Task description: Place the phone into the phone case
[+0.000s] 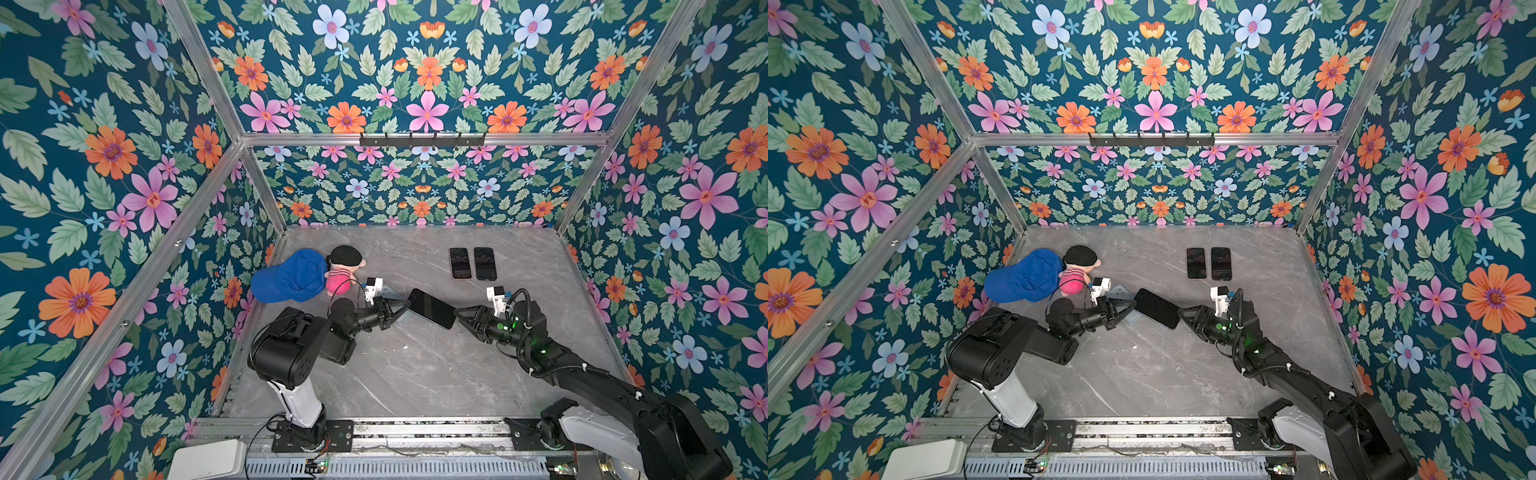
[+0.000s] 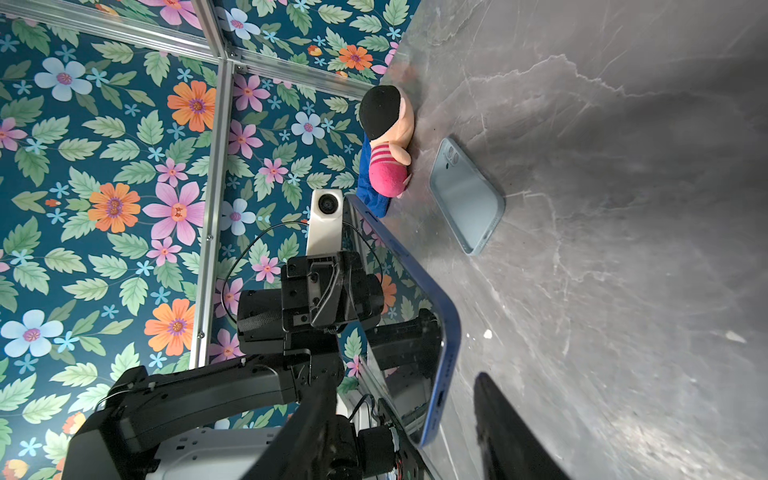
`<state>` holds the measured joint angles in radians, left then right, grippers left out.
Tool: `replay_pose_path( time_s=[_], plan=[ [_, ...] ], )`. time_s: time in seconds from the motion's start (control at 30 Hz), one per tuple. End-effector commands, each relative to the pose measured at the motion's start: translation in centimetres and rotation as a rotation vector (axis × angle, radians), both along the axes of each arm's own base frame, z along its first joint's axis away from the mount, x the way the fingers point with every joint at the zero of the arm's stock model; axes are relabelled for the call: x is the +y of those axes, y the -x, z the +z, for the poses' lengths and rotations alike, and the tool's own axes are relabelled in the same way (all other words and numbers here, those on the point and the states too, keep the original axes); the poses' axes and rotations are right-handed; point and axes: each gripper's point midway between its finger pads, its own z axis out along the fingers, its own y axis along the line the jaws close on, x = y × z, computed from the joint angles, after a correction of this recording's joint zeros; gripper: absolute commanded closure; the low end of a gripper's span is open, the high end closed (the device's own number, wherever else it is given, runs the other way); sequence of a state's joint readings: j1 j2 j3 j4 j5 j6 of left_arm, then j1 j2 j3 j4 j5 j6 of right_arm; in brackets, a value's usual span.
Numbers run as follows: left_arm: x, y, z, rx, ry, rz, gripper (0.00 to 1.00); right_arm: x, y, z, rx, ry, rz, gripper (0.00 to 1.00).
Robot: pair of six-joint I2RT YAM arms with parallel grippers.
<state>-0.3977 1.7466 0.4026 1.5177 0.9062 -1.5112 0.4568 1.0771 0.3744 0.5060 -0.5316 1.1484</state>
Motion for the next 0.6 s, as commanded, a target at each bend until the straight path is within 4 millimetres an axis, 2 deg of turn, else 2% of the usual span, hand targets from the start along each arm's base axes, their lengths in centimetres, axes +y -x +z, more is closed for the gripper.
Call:
replay_pose_path(
  time_s=[0.0,0.23,0.57],
  plan=[
    [0.09,0.08,2.00,-0.068,0.057,0.002,1.00,0.38,-0.19,1.41,-0.043,-0.042,0.012,0.48],
    [-0.06,-0.19,2.56,-0.075,0.075,-0.002,1.00,0.72,-0.37,0.51,-0.012,-0.024,0.028,0.52],
    [-0.20,-0.13,2.61,-0.076,0.077,-0.003,1.00,0.80,-0.47,1.12,-0.034,-0.023,0.033,0.60]
  ],
)
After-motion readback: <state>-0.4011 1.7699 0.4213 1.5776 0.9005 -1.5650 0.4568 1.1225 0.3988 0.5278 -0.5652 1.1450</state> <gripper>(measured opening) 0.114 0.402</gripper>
